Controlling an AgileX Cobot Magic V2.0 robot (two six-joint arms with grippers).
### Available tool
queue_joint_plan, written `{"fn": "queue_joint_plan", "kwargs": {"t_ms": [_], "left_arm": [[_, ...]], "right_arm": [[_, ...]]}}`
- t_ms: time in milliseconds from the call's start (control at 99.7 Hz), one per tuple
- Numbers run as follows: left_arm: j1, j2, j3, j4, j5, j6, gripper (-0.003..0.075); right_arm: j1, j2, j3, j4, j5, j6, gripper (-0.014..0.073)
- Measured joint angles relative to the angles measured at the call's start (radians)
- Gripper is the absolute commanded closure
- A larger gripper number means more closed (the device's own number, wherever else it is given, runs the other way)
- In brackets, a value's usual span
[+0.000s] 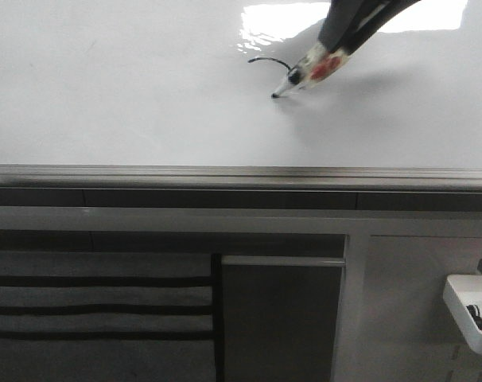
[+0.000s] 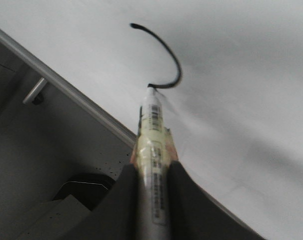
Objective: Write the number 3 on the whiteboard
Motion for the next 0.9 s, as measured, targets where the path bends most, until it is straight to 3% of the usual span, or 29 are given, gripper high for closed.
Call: {"fn": "queue_joint_plan", "kwargs": {"t_ms": [181,391,672,753,903], "left_arm": [[0.0,0.0,0.0,0.0,-0.002,0.0,0.0329],[0.0,0.0,0.0,0.0,-0.002,0.0,0.0329],[0.0,0.0,0.0,0.0,-0.006,0.0,0.0329],[0.0,0.0,0.0,0.0,-0.017,0.0,0.033],[0.0,0.0,0.0,-0.039,-0.029,0.003,0.0329]], "right_arm": [[0.02,0.025,-0.003,-0.021,-0.009,0.081,0.058],[0.006,-0.007,0.025,-0.115,0.107,0.133,0.058],[0.142,0.075,0.032,-0.046,-0.086,0.123,0.058],[0.151,0.084,-0.004,-0.033,-0.062,0.071,0.058],[0.177,-0.034,0.048,0.076,-0.048,-0.156,0.058]]}}
